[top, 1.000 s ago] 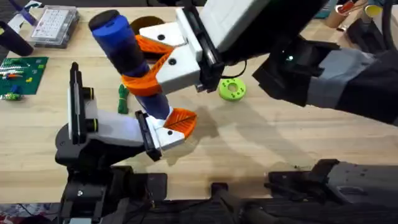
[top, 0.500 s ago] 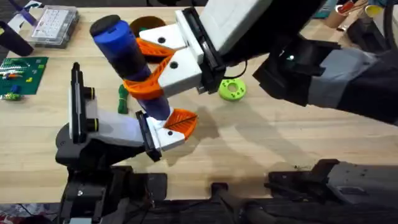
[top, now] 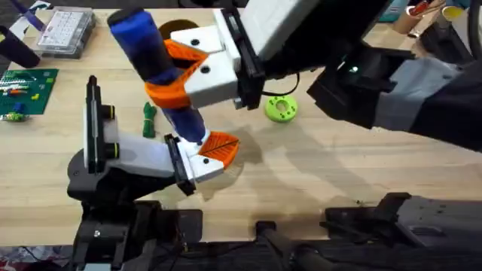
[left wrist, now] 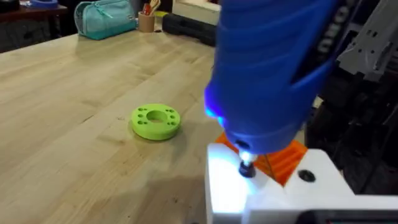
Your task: Pick up the gripper from the table and insert it into the empty holder that is missing its gripper. Then pick up a screw, insert it into the mounting hole, and use the screwdriver to tighten it. Finally, clean up the table by picking up the vegetable and placing it into the bucket.
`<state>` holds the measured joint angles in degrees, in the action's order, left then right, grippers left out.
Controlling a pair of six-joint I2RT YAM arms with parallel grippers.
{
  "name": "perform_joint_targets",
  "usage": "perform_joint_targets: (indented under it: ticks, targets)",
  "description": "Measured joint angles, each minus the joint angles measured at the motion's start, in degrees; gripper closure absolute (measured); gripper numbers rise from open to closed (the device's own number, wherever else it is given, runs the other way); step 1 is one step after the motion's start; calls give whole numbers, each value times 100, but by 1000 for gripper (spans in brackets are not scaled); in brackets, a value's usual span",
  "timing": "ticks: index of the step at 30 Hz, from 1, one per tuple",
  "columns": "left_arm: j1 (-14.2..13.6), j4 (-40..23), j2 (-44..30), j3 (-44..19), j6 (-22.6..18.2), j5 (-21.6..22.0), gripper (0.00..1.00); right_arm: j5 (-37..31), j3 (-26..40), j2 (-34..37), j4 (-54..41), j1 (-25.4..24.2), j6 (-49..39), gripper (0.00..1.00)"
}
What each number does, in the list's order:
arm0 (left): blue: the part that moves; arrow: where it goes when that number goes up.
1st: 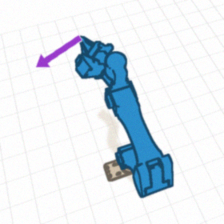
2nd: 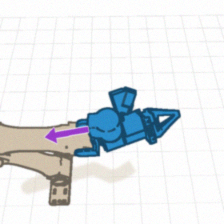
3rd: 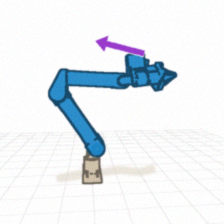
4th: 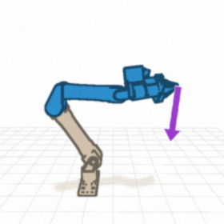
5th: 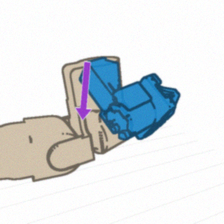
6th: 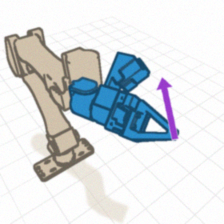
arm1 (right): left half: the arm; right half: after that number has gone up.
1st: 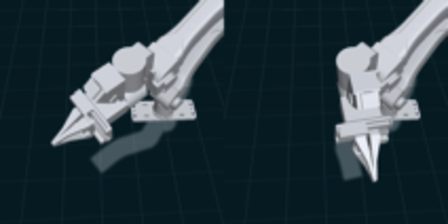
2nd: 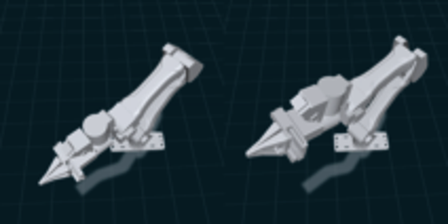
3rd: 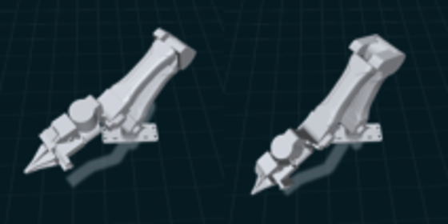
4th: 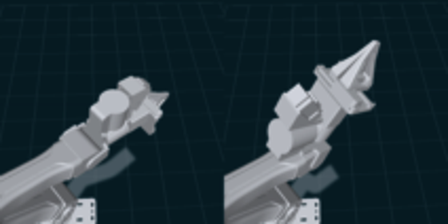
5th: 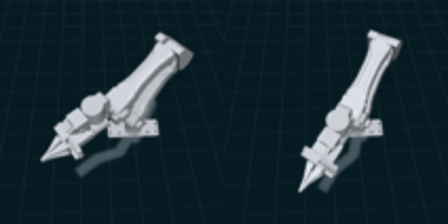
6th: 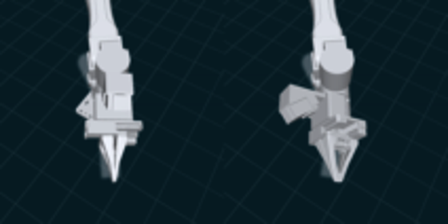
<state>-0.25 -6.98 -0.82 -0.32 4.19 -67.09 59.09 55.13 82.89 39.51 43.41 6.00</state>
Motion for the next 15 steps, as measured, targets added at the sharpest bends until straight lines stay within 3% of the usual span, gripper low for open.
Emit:
perform_joint_targets:
  ticks: [5,8,15]
  targets:
    - [0,2,2,0,-2,1,995,-382,-3,0,-35,64,262,974]
    - [0,2,2,0,-4,-7,995,-41,-35,0,196,71,256,974]
    - [0,3,2,0,-4,-14,995,-30,-35,0,201,71,256,974]
